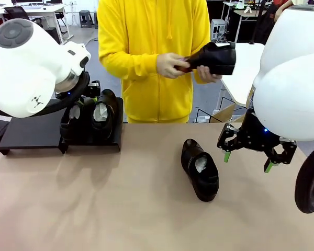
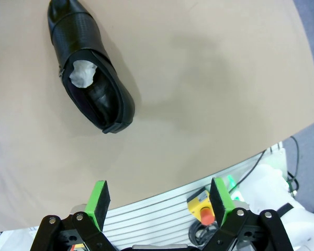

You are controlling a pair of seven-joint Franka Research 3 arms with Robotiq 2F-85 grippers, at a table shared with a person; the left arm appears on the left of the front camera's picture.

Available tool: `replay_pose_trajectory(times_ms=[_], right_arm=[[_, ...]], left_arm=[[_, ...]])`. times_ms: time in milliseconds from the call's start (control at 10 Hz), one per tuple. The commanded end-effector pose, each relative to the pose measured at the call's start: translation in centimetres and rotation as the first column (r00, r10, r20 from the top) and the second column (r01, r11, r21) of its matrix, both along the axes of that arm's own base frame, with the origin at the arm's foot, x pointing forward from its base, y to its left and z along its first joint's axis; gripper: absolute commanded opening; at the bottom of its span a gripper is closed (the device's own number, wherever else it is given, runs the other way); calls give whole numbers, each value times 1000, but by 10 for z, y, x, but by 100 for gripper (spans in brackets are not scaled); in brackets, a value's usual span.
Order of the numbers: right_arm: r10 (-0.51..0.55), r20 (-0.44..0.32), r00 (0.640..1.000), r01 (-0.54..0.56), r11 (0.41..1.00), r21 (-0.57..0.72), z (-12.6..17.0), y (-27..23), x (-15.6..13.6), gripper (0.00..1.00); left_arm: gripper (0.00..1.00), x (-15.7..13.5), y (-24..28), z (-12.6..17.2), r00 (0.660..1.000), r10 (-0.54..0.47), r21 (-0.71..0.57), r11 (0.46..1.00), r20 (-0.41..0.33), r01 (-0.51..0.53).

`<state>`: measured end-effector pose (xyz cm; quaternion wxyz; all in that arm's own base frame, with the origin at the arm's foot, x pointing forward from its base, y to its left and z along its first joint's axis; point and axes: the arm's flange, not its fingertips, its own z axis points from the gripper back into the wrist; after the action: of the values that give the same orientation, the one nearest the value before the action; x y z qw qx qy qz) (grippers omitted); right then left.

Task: Organize the shoes by placing them on the stand.
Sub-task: Place the Shoe from the middle of the table onto the Shoes Stand, then pick up one Shoe and place it in the middle of the table.

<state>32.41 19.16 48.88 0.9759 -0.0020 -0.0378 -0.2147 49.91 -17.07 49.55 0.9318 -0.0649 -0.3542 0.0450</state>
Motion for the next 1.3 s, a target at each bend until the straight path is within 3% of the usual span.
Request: replay_pose_trajectory(times_ms=[0,900,1200], right_arm=[[22,0,1000,-22,999,37,0,0,3,100],[22,0,1000,-22,999,37,0,0,3,100],[22,0,1000,-22,999,37,0,0,3,100]], left_arm=[[46,22,2,-16,1000,-5,-2,1000,-17,5],[46,21,1,-20,1000,0,-14,1000,-29,0],[46,-52,0,61,980,-33,-181,983,-197,-4]])
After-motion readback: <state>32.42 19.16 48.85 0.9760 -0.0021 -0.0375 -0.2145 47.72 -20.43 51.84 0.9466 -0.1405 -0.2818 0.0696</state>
